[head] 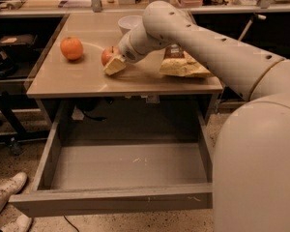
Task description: Pick apple from top drawer and place on counter
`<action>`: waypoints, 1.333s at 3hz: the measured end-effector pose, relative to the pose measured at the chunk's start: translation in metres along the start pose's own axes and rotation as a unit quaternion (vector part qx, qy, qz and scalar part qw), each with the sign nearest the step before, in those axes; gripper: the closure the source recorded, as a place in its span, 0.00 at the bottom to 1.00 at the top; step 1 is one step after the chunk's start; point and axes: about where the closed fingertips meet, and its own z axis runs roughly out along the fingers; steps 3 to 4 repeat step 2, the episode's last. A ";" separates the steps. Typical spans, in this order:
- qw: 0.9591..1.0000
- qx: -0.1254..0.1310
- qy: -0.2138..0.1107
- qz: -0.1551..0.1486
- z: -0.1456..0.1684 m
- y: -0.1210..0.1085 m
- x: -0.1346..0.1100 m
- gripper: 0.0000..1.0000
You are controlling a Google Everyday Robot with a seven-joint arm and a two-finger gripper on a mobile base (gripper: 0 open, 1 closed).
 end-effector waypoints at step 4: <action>1.000 0.000 0.000 0.000 0.000 0.000 0.000 0.00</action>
Offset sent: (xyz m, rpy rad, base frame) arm 0.0000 0.0000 0.0000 0.0000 0.0000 0.0000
